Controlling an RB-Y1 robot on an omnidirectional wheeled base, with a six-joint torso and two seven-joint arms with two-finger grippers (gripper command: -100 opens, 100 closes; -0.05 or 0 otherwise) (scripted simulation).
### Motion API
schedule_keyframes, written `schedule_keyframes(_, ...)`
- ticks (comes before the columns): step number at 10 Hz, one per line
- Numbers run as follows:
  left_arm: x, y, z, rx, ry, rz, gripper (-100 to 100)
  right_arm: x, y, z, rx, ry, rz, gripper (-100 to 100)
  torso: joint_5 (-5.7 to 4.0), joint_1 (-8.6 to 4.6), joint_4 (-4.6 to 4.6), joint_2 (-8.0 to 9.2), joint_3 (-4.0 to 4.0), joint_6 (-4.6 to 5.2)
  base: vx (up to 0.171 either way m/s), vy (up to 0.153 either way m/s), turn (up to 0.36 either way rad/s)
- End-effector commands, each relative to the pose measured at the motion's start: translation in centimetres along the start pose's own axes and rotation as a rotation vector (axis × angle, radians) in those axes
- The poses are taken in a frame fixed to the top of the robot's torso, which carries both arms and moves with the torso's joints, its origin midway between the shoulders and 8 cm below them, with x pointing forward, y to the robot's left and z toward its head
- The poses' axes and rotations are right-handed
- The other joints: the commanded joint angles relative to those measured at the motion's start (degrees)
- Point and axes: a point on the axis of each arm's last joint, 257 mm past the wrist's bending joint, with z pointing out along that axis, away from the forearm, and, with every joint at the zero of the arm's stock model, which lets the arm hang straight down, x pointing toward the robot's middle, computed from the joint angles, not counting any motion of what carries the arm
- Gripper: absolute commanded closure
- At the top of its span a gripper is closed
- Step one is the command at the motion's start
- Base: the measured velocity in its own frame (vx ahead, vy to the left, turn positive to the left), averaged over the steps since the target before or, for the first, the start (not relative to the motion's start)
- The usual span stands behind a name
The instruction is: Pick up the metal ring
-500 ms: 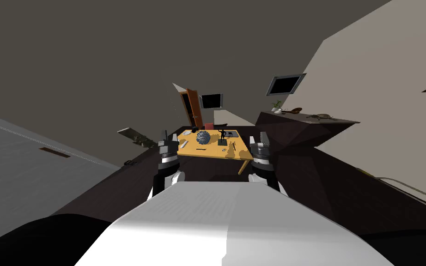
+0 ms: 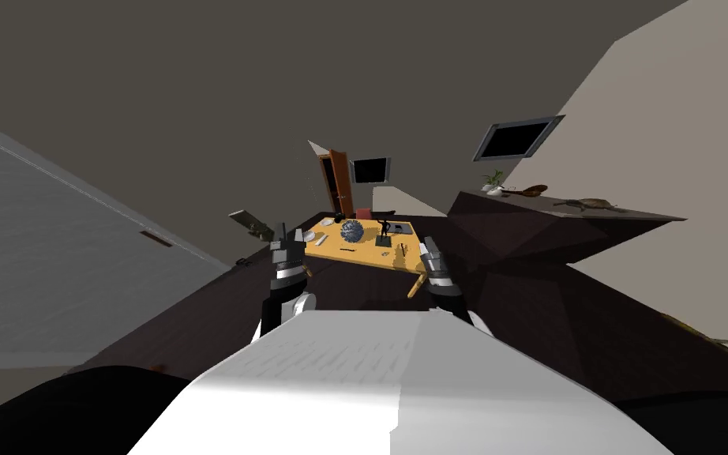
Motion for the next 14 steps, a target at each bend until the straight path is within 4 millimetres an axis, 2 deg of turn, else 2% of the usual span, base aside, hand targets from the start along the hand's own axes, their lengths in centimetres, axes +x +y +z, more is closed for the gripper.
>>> schedule_keyframes(1,0.0,0.0,0.0,0.0,0.0,0.0,0,1.7,-3.0,-1.3,0.082,0.073,-0.059,-100,0.0,0.0,0.0,0.0,0.0,0.0,-0.12,-0.082,0.303)
schedule_keyframes(2,0.0,0.0,0.0,0.0,0.0,0.0,0,1.8,-3.0,-1.3,0.082,0.078,-0.068,-100,0.0,0.0,0.0,-0.01,0.0,-0.01,-0.079,-0.048,0.08)
schedule_keyframes(4,0.0,0.0,0.0,0.0,0.0,0.0,0,3.5,-7.3,-4.1,0.198,0.179,-0.154,-100,0.04,0.18,-0.03,-0.16,-0.09,0.01,-0.105,-0.039,0.251)
schedule_keyframes(5,0.0,0.0,0.0,0.0,0.0,0.0,0,3.7,-7.7,-4.3,0.206,0.185,-0.161,-100,0.03,0.12,-0.01,-0.03,-0.02,0.0,-0.1,-0.048,0.124)
schedule_keyframes(6,0.0,0.0,0.0,0.0,0.0,0.0,0,4.4,-9.9,-6.1,0.267,0.242,-0.211,-100,0.02,0.11,-0.01,-0.11,-0.05,0.03,-0.076,-0.035,0.184)
schedule_keyframes(7,0.0,0.0,0.0,0.0,0.0,0.0,0,4.4,-10.3,-6.4,0.276,0.244,-0.211,-100,0.03,0.13,-0.03,-0.16,-0.09,0.02,-0.063,-0.024,0.151)
schedule_keyframes(9,0.0,0.0,0.0,0.0,0.0,0.0,0,5.3,-14.9,-11.0,0.41,0.354,-0.299,-100,0.04,0.2,-0.05,-0.23,-0.13,0.01,-0.097,-0.021,0.33)
schedule_keyframes(10,0.0,0.0,0.0,0.0,0.0,0.0,0,5.5,-15.5,-11.6,0.423,0.369,-0.316,-100,0.03,0.14,-0.02,-0.1,-0.06,0.0,-0.098,-0.029,0.164)
schedule_keyframes(11,0.0,0.0,0.0,0.0,0.0,0.0,0,5.7,-18.0,-14.7,0.501,0.429,-0.36,-100,0.03,0.14,-0.01,-0.15,-0.07,0.04,-0.083,-0.003,0.281)
schedule_keyframes(12,0.0,0.0,0.0,0.0,0.0,0.0,0,5.8,-18.0,-14.7,0.499,0.436,-0.37,-100,0.04,0.2,-0.03,-0.18,-0.1,0.02,-0.069,-0.003,0.133)
schedule_keyframes(13,0.0,0.0,0.0,0.0,0.0,0.0,0,5.8,-20.3,-18.1,0.575,0.501,-0.418,-100,0.05,0.22,-0.04,-0.24,-0.12,0.05,-0.075,-0.003,0.223)
schedule_keyframes(14,0.0,0.0,0.0,0.0,0.0,0.0,0,5.8,-20.3,-18.1,0.574,0.506,-0.425,-100,0.04,0.2,-0.04,-0.24,-0.13,0.02,-0.053,-0.009,0.196)
